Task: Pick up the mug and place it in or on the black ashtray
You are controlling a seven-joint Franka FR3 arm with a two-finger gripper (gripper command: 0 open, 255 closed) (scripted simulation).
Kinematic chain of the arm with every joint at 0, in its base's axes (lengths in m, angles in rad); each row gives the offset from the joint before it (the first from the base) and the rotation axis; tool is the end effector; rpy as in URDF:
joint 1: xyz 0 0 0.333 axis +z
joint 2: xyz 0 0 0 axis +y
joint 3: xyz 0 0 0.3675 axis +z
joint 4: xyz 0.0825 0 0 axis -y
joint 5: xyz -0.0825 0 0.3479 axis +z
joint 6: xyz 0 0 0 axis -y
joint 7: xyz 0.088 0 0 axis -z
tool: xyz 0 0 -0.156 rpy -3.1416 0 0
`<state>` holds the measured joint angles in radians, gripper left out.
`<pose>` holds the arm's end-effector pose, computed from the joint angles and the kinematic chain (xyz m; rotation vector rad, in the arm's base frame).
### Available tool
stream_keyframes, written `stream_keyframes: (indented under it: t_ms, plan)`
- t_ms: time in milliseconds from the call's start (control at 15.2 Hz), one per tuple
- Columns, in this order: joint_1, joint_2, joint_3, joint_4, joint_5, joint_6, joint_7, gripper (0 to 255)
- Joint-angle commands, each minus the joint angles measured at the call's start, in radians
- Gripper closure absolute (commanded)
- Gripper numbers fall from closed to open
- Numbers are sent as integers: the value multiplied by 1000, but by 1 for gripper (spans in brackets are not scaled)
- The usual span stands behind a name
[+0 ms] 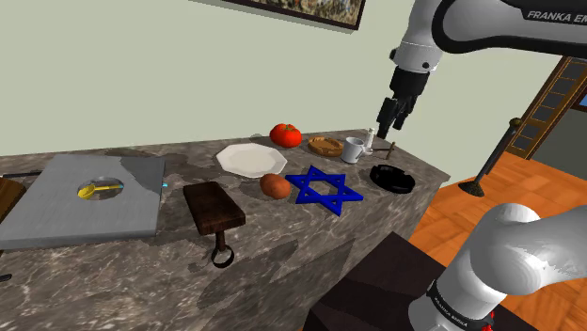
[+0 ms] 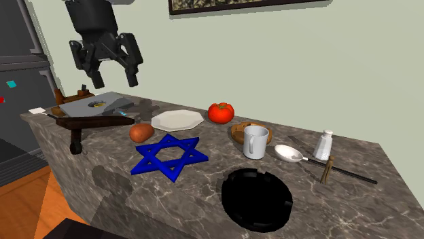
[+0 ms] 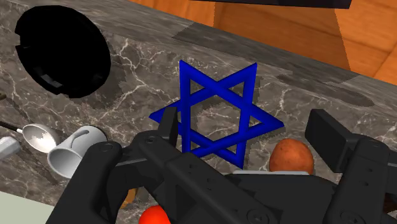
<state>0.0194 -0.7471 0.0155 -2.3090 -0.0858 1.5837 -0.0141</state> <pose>0.2496 -0.0029 0.5909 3.0445 0.0688 0.0343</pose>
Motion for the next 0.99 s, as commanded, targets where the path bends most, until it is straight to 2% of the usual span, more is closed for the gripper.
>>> stream_keyframes:
  t_ms: [0, 462, 924]
  plan:
    - [0, 0, 0, 0, 0, 0, 0, 0]
    - [-34, 174, -109, 20, -56, 154, -114, 0]
    - [-59, 391, -208, 104, -72, 287, -228, 0]
